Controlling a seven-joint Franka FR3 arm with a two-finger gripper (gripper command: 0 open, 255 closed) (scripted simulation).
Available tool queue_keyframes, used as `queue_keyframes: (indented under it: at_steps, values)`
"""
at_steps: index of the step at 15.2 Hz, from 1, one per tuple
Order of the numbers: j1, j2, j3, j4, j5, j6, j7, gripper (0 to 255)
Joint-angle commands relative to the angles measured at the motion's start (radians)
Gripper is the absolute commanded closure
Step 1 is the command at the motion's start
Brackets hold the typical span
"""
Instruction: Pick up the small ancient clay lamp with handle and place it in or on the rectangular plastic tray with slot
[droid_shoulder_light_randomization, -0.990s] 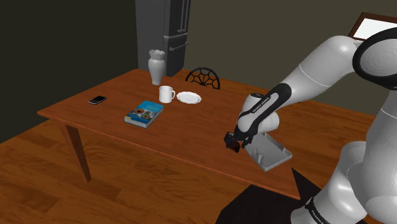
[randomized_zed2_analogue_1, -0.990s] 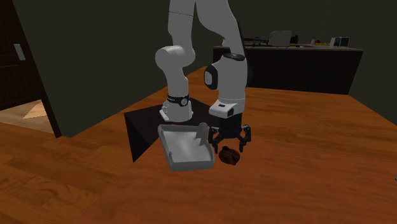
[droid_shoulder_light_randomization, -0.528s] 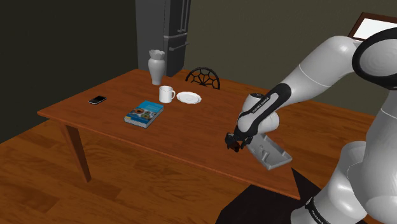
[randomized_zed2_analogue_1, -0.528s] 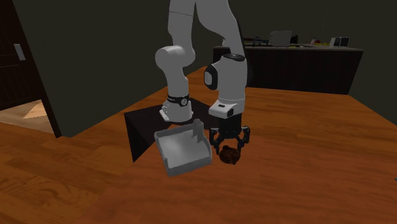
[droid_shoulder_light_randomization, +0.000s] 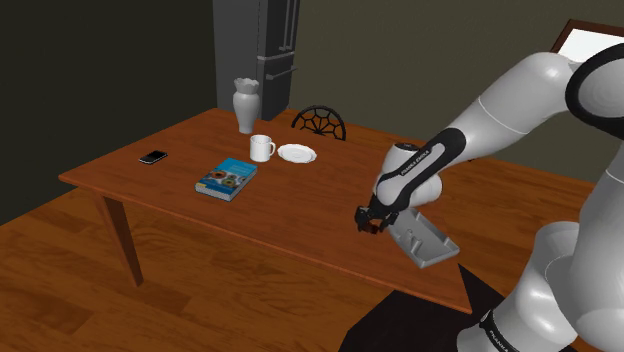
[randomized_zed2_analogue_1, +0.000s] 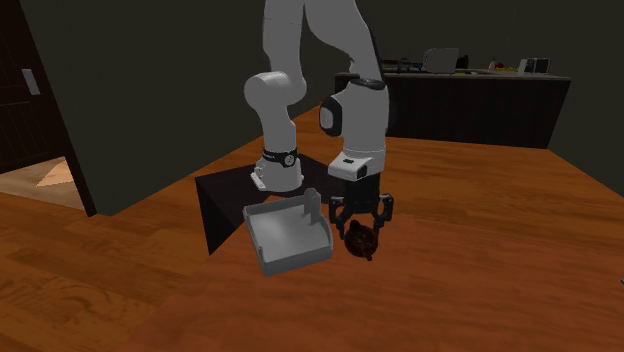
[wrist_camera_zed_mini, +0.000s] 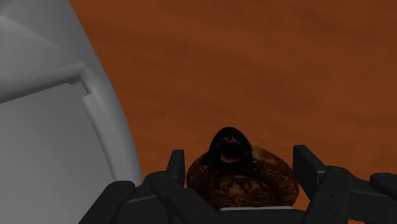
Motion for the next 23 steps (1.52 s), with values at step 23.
queue_keyframes:
  at_steps: [23]
  values:
    - [-0.006,-0.388,-0.042,0.041,-0.382,-0.384,0.273,255]
